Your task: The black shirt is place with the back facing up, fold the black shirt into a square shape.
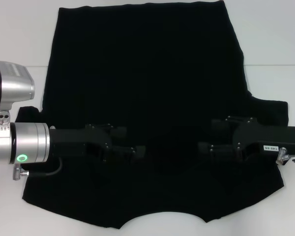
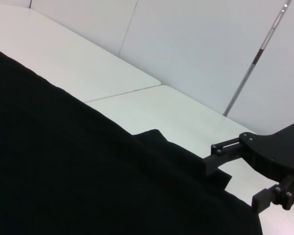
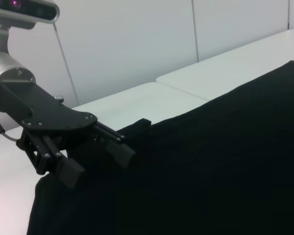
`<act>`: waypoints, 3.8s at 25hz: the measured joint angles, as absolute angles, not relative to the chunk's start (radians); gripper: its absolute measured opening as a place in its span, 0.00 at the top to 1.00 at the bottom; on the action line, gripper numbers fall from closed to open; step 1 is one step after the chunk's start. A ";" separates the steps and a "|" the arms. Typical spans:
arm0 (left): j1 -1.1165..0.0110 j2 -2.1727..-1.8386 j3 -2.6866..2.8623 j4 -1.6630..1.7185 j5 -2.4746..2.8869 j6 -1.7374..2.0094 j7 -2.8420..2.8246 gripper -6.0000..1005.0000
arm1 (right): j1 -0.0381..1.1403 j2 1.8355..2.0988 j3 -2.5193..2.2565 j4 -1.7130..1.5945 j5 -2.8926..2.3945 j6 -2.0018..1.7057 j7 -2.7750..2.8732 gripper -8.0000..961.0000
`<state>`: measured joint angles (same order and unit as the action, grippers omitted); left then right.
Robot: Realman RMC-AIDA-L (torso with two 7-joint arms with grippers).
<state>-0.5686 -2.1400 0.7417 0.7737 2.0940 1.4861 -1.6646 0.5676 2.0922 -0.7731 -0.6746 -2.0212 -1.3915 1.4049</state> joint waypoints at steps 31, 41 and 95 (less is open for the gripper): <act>-0.552 -2.039 0.380 0.855 2.256 1.537 -2.242 0.06 | 0.686 1.975 -0.672 -0.667 -1.955 -1.238 2.201 0.08; -0.549 -2.008 0.201 0.900 2.507 1.584 -2.328 0.14 | 0.748 1.911 -0.684 -0.674 -2.007 -1.245 2.374 0.08; -0.574 -1.989 0.292 0.918 2.726 1.331 -2.469 0.99 | 0.748 1.906 -0.644 -0.696 -2.108 -1.274 2.416 0.08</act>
